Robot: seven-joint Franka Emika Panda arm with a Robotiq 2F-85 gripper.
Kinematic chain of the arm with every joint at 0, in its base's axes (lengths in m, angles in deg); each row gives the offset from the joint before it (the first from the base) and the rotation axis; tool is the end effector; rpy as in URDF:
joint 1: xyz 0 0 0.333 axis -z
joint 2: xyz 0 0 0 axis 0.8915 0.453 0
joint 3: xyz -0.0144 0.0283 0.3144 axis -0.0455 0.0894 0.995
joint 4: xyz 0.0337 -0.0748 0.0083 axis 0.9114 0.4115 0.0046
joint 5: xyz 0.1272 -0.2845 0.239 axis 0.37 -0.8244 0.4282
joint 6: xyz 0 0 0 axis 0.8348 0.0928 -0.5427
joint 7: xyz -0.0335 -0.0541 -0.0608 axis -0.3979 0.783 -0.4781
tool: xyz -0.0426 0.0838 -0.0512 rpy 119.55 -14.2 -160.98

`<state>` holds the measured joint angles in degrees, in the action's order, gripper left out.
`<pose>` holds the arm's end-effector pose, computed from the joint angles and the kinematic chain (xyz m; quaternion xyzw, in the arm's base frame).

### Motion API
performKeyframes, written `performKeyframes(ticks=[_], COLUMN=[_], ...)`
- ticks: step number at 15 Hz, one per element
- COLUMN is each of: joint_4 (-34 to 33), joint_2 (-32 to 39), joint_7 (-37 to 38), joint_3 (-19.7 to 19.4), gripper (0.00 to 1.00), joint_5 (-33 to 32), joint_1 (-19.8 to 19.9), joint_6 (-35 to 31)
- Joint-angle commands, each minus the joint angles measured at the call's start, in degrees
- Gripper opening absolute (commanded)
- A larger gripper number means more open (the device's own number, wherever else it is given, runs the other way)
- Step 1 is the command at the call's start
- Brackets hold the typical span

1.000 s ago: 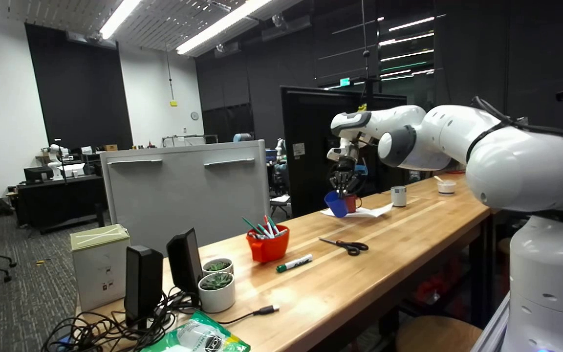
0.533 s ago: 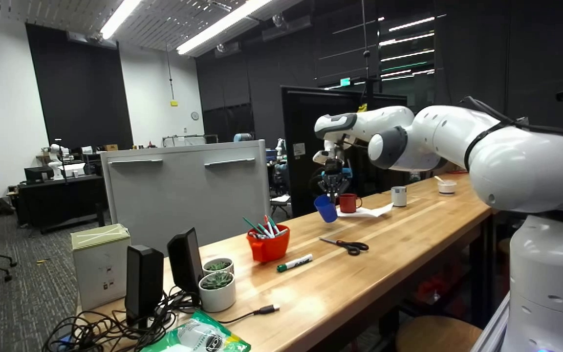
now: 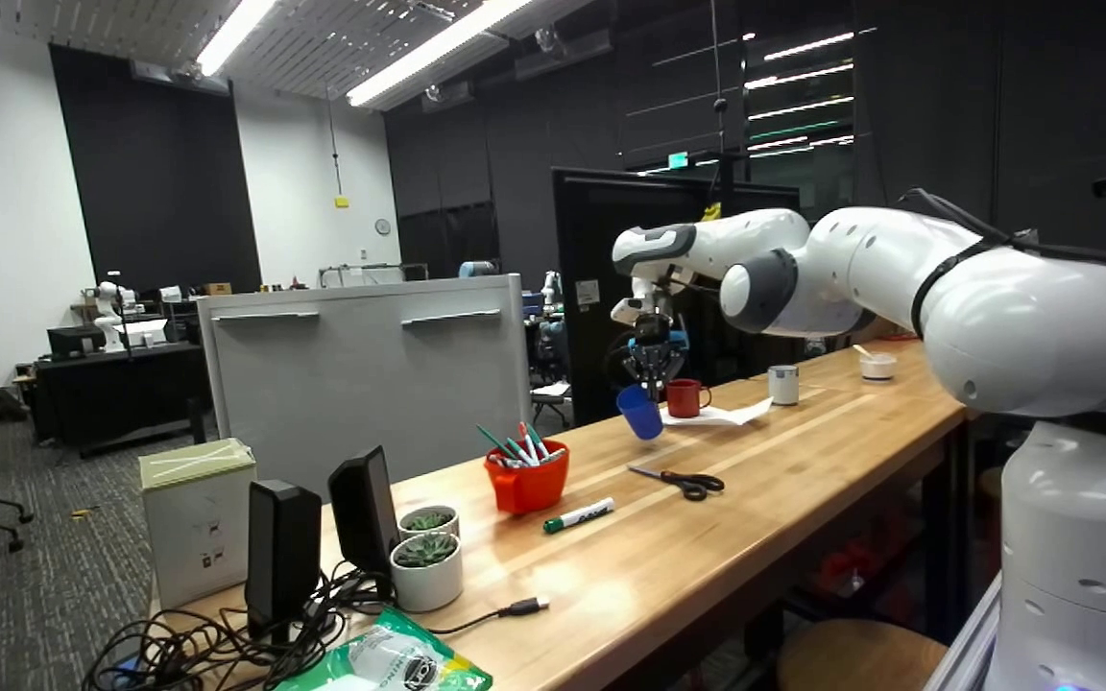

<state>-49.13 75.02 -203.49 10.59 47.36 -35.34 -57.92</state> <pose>0.6782 -0.2861 0.3184 -0.5155 -0.8085 -0.1047 0.2640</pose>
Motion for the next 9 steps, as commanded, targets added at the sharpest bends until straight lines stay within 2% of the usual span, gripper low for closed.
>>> performKeyframes(ticks=[1,4,5,9], joint_4=[-0.97,-0.96,-0.97,-0.84], joint_2=[0.44,0.45,0.45,1.18], joint_7=[0.17,0.17,0.17,-0.01], joint_3=[-0.46,-0.46,-0.46,1.12], gripper=[0.06,0.06,0.01,0.01], joint_5=[0.49,0.49,0.49,3.09], joint_1=[-0.22,-0.23,-0.24,-0.08], joint_6=[0.52,0.52,0.52,0.67])
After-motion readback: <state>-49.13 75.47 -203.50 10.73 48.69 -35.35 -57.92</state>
